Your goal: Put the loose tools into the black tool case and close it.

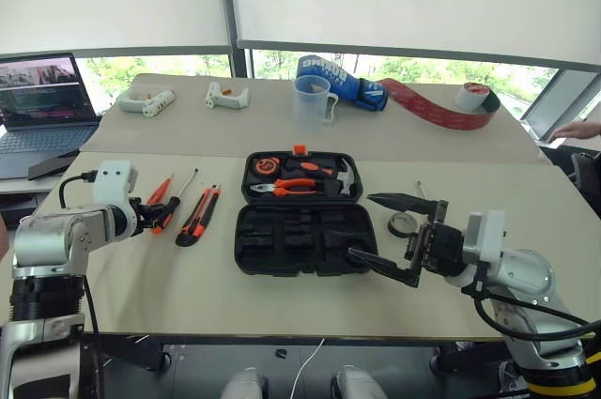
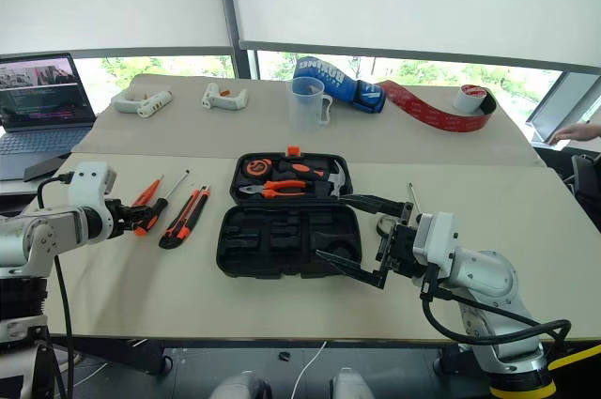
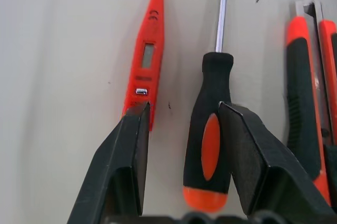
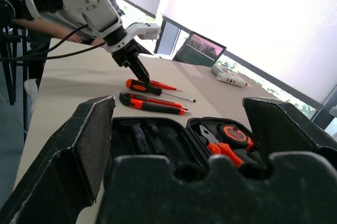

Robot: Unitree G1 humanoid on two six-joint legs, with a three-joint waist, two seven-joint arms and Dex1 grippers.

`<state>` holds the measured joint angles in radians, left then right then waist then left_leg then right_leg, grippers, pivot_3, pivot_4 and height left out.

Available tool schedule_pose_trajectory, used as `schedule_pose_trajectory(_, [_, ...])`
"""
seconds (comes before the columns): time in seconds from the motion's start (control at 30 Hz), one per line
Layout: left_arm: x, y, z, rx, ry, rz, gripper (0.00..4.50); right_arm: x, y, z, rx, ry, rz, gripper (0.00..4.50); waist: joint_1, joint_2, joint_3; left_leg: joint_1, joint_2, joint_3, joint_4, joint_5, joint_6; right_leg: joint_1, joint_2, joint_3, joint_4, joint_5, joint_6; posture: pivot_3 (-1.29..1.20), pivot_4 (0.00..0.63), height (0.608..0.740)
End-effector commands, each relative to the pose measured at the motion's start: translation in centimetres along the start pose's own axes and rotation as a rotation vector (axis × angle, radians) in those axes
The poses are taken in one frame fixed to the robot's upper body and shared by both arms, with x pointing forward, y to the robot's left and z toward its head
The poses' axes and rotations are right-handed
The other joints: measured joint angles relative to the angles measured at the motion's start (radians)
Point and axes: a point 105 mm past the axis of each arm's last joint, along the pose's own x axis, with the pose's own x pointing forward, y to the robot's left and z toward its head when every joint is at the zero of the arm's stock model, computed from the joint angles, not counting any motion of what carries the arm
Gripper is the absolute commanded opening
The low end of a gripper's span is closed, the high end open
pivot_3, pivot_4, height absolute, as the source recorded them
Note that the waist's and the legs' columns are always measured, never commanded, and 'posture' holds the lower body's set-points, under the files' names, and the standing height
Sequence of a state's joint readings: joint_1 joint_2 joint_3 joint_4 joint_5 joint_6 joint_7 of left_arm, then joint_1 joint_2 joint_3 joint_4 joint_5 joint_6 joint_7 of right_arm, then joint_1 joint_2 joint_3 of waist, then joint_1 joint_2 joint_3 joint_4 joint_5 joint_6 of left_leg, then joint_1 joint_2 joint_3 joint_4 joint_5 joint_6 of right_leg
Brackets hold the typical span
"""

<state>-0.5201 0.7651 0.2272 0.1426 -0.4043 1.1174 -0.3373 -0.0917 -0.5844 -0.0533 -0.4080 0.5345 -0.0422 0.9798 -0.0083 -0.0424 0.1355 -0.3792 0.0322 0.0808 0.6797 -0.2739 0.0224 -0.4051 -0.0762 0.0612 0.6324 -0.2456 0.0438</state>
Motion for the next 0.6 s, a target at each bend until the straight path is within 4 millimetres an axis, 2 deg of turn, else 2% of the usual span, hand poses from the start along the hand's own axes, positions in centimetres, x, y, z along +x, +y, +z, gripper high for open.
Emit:
schedule_pose_trajectory(0.03, [0.5,0.1,-0.6,0.025,0.045,0.006,0.84,0.2,0.0,1.2,-0.026,-0.035,-0.005,4.50,0.001,0.000,0.000,0.000,0.000,0.000,0.000,0.000,0.000,0.000,0.000,0.000,0.000,0.000,0.000,0.00,0.150,0.740])
schedule_pose_trajectory(0.1, [0.6,0.0,-0.9,0.011,0.060,-0.002,0.04,0.2,-0.2,1.3,-0.029,-0.035,-0.014,4.50,0.000,0.000,0.000,0.000,0.000,0.000,0.000,0.000,0.000,0.001,0.000,0.000,0.000,0.000,0.000,0.00,0.150,0.740])
schedule_pose_trajectory(0.23, [0.4,0.2,-1.5,0.003,0.073,-0.013,0.04,0.3,-0.4,1.3,-0.032,-0.035,-0.024,4.50,-0.002,0.000,0.000,0.000,0.000,0.000,0.000,0.000,0.000,0.000,0.000,0.000,0.000,0.000,0.000,0.00,0.150,0.740])
schedule_pose_trajectory(0.37, [-0.2,1.2,-1.2,-0.009,0.028,0.003,0.04,0.2,-0.4,1.4,-0.032,-0.030,-0.032,4.50,-0.005,0.000,0.000,0.000,0.001,0.000,0.000,0.000,0.000,0.000,0.000,0.000,0.000,0.000,0.000,0.00,0.150,0.740])
schedule_pose_trajectory(0.5, [-1.2,0.1,1.9,0.021,-0.207,-0.110,0.04,0.1,-0.6,1.4,-0.032,-0.024,-0.039,4.50,-0.006,0.000,0.000,0.000,0.002,0.000,0.000,0.000,0.000,-0.001,0.000,0.001,0.000,0.000,0.000,0.00,0.150,0.740])
schedule_pose_trajectory(0.6, [-1.5,0.5,1.5,0.069,-0.182,-0.102,0.04,0.1,-0.6,1.4,-0.031,-0.021,-0.043,4.50,-0.003,-0.001,0.001,-0.002,0.002,0.000,0.000,0.000,0.000,-0.001,-0.001,0.000,0.000,0.000,0.000,0.00,0.150,0.740])
